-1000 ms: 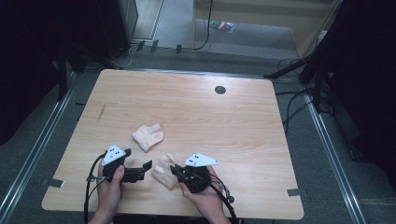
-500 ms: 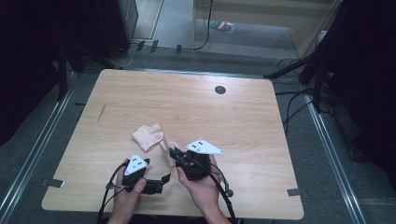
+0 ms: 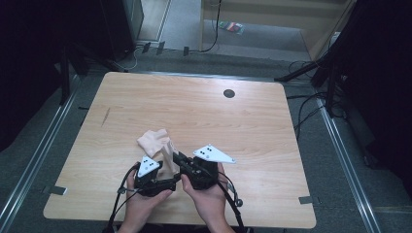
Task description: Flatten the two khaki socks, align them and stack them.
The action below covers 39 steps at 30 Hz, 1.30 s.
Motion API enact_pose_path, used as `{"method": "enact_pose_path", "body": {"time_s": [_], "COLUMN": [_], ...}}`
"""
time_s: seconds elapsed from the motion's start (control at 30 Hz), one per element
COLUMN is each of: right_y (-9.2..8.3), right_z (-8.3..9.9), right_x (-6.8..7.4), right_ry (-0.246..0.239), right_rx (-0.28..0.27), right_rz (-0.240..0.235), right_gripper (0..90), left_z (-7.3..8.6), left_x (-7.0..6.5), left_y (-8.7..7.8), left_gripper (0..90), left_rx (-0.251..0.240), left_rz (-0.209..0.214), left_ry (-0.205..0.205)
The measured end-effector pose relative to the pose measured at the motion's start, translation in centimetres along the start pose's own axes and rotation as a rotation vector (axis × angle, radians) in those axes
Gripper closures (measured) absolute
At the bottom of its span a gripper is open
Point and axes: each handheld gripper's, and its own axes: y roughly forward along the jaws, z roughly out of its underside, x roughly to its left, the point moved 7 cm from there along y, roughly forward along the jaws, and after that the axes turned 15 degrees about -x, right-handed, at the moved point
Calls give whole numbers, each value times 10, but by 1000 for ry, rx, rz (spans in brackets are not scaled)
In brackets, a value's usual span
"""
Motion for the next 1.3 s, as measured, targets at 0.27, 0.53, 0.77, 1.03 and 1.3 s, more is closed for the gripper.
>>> {"method": "enact_pose_path", "body": {"time_s": [0.27, 0.53, 0.77, 1.03, 1.3], "right_y": [-4, -1, -17, -47, -47], "right_z": [-1, 16, 36, 51, 56], "right_x": [-6, -26, -58, -111, -122], "right_ry": [-13, -17, -37, 2, -19], "right_rx": [-10, 20, 74, 123, 122], "right_rz": [25, 68, 137, 237, 226], "right_gripper": [867, 881, 881, 881, 875], "left_z": [-2, -3, 14, 14, 0], "left_x": [9, 22, 7, 6, 17], "left_y": [-6, -26, -20, -13, 12], "left_gripper": [839, 900, 676, 486, 489], "left_rx": [-28, -4, 69, 103, 80], "left_rz": [-39, -131, -66, 88, 86], "left_ry": [149, 284, 260, 84, 11]}}
